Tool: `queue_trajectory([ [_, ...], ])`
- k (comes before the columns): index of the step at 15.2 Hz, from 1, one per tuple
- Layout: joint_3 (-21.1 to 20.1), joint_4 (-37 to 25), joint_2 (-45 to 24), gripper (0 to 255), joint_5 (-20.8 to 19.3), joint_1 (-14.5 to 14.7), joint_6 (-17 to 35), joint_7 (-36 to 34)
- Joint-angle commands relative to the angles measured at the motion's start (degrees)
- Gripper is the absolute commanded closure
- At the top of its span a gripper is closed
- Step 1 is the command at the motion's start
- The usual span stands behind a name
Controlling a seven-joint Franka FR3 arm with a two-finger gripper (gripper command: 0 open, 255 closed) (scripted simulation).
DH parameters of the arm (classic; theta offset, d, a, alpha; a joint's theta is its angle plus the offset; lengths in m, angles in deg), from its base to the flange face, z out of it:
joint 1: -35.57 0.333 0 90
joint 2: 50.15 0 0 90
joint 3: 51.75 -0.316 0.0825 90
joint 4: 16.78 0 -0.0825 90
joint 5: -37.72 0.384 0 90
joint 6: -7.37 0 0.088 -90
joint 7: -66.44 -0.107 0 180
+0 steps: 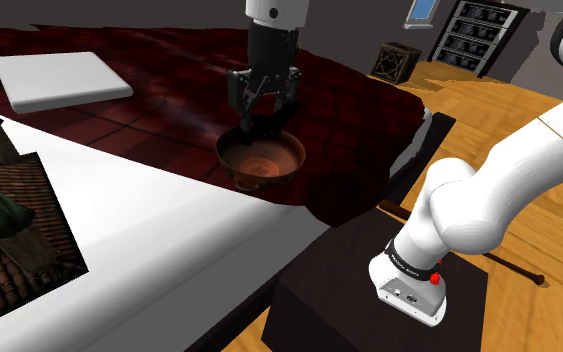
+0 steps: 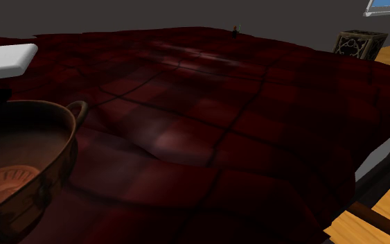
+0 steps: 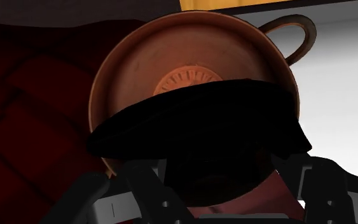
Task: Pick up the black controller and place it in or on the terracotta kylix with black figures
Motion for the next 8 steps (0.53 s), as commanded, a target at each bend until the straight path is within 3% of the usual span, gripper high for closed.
queue_trajectory([
  [1, 0.0, 1.9, 0.2, 255, 0.1, 0.0, 1.7, 0.1],
  [8, -0.2, 6.5, 0.5, 255, 0.2, 0.1, 6.1, 0.3],
])
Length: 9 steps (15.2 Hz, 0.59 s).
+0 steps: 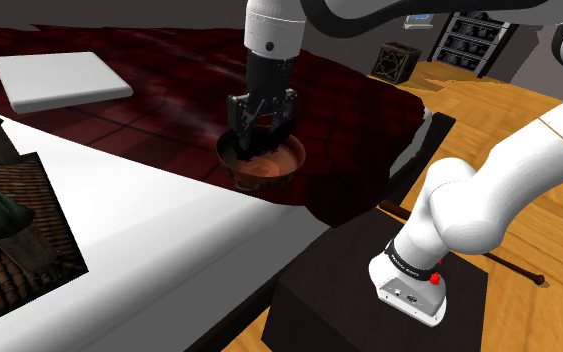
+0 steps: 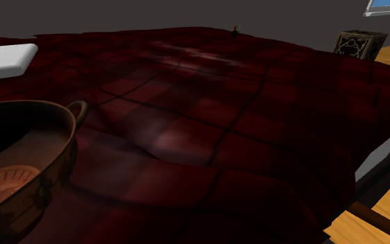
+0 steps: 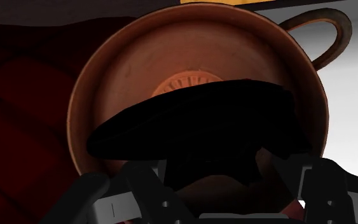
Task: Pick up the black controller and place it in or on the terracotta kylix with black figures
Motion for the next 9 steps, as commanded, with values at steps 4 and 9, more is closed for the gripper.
queue_trajectory([
  [4, 0.0, 0.4, 0.1, 255, 0.0, 0.0, 0.3, 0.0],
  [9, 0.0, 0.4, 0.1, 0, 0.0, 0.0, 0.3, 0.0],
])
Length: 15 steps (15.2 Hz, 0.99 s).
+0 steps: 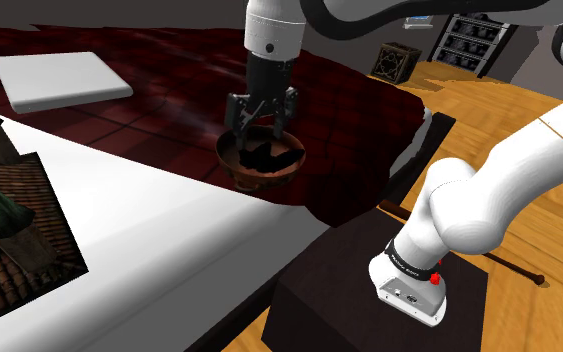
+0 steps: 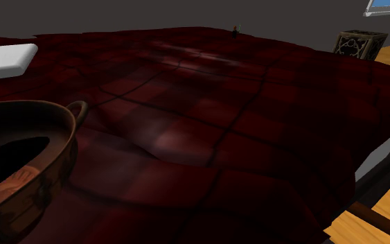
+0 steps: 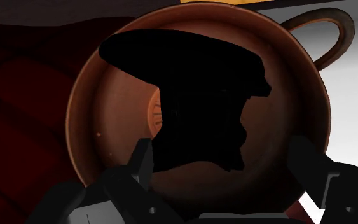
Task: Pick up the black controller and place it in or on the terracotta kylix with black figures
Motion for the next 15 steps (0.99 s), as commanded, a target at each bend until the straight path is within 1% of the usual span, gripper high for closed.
queue_trajectory([
  [1, 0.0, 0.0, 0.0, 0, 0.0, 0.0, 0.0, 0.0],
  [3, 0.0, 0.0, 0.0, 0, 0.0, 0.0, 0.0, 0.0],
  [7, 0.4, -7.7, -0.5, 0, -0.3, -0.2, -7.3, -0.2],
  [15, 0.4, -7.7, -0.5, 0, -0.3, -0.2, -7.2, -0.2],
])
